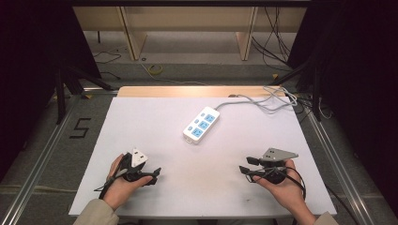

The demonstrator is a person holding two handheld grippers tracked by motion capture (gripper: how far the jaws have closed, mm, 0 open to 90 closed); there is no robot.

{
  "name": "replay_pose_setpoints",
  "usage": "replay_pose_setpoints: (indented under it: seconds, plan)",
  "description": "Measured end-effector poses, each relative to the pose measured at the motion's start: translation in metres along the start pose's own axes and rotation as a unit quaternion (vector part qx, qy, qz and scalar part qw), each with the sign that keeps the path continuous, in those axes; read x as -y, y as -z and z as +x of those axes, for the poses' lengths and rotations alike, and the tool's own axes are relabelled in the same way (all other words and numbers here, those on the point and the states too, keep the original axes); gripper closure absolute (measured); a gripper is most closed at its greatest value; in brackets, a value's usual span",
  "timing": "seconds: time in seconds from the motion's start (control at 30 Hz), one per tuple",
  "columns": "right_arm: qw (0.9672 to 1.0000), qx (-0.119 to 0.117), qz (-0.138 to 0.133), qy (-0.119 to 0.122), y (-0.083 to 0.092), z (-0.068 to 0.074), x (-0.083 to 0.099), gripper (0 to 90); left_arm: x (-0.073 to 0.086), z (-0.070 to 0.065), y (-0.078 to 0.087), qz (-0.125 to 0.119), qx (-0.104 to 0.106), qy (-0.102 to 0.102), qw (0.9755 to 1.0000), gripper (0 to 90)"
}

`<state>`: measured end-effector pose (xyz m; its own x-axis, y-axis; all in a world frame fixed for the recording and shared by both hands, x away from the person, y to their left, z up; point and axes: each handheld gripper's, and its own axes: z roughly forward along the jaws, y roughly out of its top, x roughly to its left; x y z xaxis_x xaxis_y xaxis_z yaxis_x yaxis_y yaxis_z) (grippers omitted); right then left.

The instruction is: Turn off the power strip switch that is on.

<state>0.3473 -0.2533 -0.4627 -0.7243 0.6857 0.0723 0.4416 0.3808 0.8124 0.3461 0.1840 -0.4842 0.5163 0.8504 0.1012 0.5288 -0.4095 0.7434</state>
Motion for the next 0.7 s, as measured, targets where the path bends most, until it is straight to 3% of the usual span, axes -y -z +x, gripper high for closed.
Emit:
replay_pose_setpoints:
  seconds: [0.13,0.43,0.7]
  plan:
    - [1.0,-0.001,0.008,0.003,0.0,0.001,-0.001,58.7,-0.001,-0.001,-0.001,-0.002,-0.001,0.0,1.0,15.2]
    - [0.9981,0.03,0.02,0.051,-0.004,0.006,-0.01,88.9,0.0,-0.002,-0.001,-0.003,-0.002,0.002,1.0,15.8]
    - [0.9981,0.047,0.015,0.036,-0.004,0.004,-0.017,90.0,-0.001,-0.003,-0.002,-0.003,-0.001,0.002,1.0,16.0]
